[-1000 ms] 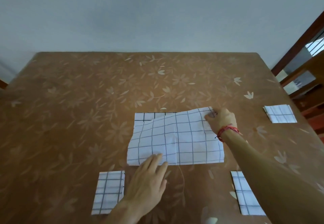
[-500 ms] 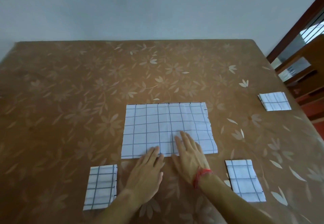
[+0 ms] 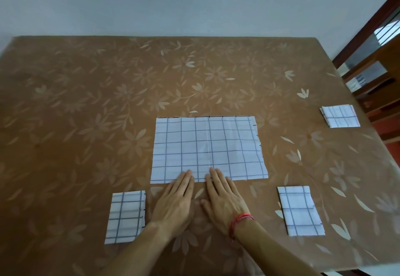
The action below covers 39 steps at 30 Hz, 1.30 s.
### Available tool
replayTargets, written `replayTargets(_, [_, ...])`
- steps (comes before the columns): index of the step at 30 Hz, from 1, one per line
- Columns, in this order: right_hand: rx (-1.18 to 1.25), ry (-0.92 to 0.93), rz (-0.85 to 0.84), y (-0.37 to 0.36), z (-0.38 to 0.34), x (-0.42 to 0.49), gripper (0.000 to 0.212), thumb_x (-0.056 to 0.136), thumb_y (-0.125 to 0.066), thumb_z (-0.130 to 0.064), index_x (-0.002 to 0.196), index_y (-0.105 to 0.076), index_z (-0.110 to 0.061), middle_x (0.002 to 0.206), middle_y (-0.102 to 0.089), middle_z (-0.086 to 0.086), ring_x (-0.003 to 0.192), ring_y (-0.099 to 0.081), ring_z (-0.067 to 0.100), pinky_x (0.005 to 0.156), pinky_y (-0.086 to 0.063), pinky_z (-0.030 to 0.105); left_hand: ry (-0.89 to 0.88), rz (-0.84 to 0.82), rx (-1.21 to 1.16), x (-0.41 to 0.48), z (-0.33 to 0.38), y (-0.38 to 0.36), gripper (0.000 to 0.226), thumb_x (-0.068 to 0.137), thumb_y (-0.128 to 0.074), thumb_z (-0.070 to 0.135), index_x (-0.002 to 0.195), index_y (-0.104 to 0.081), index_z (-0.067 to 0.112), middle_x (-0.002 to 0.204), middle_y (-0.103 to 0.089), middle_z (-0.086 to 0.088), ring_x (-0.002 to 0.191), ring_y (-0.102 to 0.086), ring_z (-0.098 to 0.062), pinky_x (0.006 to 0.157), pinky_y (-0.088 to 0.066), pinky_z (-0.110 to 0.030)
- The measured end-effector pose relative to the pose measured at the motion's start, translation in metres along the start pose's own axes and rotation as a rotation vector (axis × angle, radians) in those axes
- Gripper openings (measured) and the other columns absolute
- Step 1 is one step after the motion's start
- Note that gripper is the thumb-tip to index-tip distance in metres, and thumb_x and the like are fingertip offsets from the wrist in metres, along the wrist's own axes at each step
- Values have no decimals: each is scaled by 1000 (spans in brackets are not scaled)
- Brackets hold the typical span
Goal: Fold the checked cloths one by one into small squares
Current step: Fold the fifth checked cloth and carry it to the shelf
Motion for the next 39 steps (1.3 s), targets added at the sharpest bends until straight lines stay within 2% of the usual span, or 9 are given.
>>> replayTargets(3, [-4,-28,1,-3,10,-2,70,95,-30,-52,145,-35,-3,155,-28,12,143,-25,25,118,-13,38,62,31,20,-7,-14,1,53,100,-31,34,143,-43,5,154,-33,-10,142,-32,-21,117,-18,-32])
replayTargets(6, [3,-11,-9,-2,20,-5,74,98,-19,-54,151,4,-7,157,16,6,145,16,23,117,13,35,91,-6,-17,-13,-24,-2,59,102,-26,31,152,-6,9,161,4,-7,148,5,-20,120,5,-31])
replayTargets(10, [15,-109,-12,-3,42,-12,76,96,-12,-58,145,21,-10,154,28,5,144,25,20,113,17,33,151,-41,-18,-17,-31,1,59,98,-5,40,146,12,9,157,19,-7,146,17,-21,116,9,-35])
replayTargets(13, [59,-215,-39,-3,58,-18,83,90,-6,-61,150,16,-8,156,26,11,143,25,22,115,14,34,217,-116,-20,-19,-33,4,58,104,-12,38,142,18,7,154,26,-11,145,21,-23,118,9,-36])
replayTargets(17, [147,-351,-48,-4,73,-22,82,95,-17,-60,152,6,-6,157,21,18,145,21,28,119,8,40,261,-173,-9,-19,-34,8,60,105,-14,37,139,22,4,154,27,-15,145,22,-25,116,13,-35])
replayTargets(24, [261,-415,-42,3,73,-20,82,97,-22,-59,152,5,-3,158,18,19,145,20,28,120,7,40,273,-162,-50,-20,-33,10,62,105,-17,37,144,15,3,157,21,-17,147,18,-26,116,11,-35])
replayTargets(28, [252,-401,81,22,78,-12,75,97,-28,-56,151,-13,-6,159,-3,20,148,2,29,121,1,41,215,-14,-88,-8,-23,29,62,103,-28,37,152,-15,1,160,-1,-17,149,1,-26,115,4,-34])
replayTargets(34, [320,-476,123,56,111,19,71,95,-42,-48,150,-18,-9,156,-18,15,144,-14,30,117,-21,42,95,-48,-195,38,8,37,59,105,-24,32,154,-5,6,162,12,-11,148,14,-20,117,6,-29])
replayTargets(39, [455,-582,128,67,140,44,56,88,-52,-42,133,-42,-10,137,-44,13,132,-32,36,105,-37,48,62,-110,-165,75,20,35,61,104,-27,27,154,3,6,161,17,-9,147,17,-20,120,7,-34])
Point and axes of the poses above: each hand's wrist, its own x-axis towards the middle knuckle, its own y-axis out of the back of the hand, z = x × y, the point moved 7 cm from there along x, towards the middle knuckle
